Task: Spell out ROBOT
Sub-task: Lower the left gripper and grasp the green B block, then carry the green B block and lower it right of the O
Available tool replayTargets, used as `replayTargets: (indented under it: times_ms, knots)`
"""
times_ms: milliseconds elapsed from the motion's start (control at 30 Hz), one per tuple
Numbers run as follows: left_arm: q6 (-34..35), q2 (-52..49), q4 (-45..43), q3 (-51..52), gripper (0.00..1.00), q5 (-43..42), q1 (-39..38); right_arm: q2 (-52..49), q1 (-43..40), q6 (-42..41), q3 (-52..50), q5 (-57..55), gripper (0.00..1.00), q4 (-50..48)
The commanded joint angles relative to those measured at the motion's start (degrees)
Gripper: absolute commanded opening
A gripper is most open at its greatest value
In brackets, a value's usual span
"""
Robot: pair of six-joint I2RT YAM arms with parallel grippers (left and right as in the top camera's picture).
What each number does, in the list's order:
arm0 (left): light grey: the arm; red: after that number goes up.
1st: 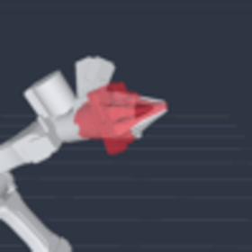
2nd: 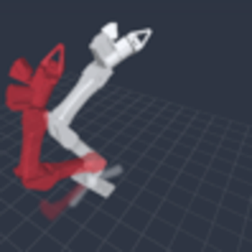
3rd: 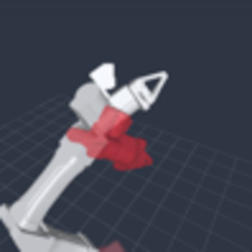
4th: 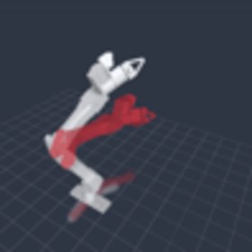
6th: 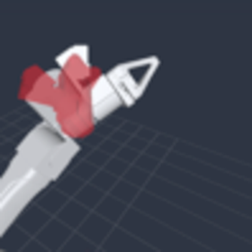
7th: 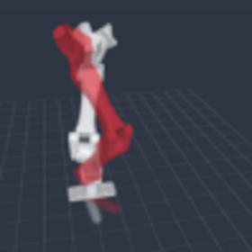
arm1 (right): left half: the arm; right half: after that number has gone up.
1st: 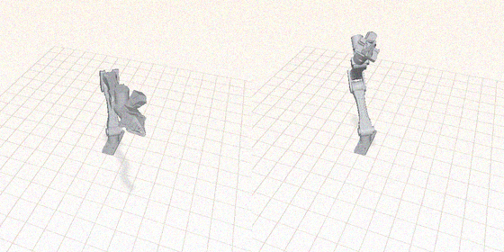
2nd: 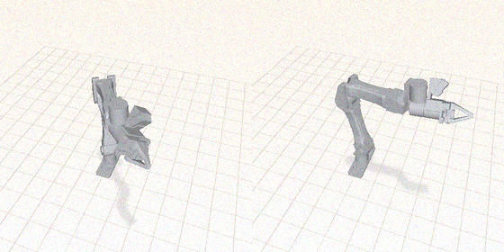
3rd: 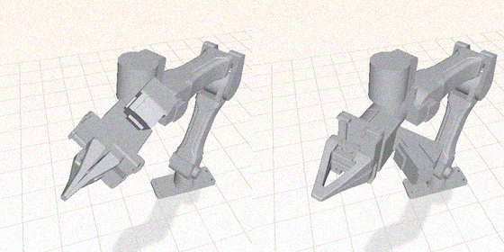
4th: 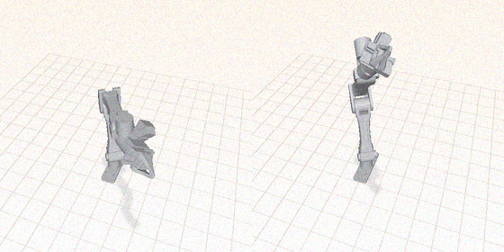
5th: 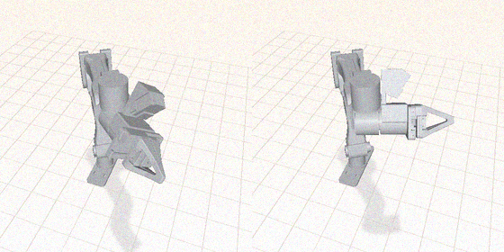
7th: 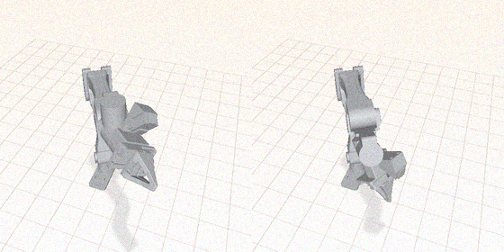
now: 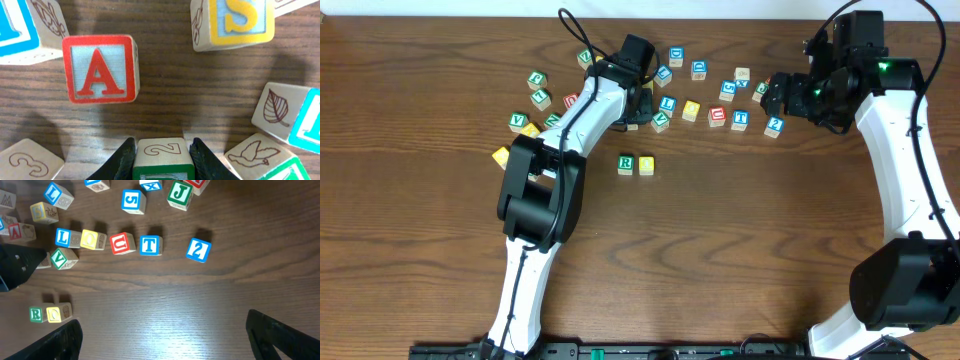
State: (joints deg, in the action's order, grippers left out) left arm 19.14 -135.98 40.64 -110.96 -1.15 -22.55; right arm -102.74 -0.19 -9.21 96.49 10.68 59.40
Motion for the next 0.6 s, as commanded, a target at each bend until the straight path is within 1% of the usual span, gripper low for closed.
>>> replayTargets:
  times_ms: [0,300,400,567]
  knots:
    - [0.0,3.3,0.8,-0.2,0.27,0.5,-0.2,-0.5,0.3,-0.6,0.0,0.3,0.99,0.2]
    - [0.0,10.5,6.0,-0.2,0.27,0.5,-1.6,-0.5,0.3,-0.6,0.0,0.4,0.99,0.2]
    - [0.5,11.8,9.5,-0.2,0.27,0.5,-3.7,-0.5,0.3,-0.6,0.0,0.4,0.99,0.2]
    - [3.3,11.7,15.3,-0.1,0.27,0.5,-8.2,-0.5,0.3,-0.6,0.0,0.4,0.99,0.2]
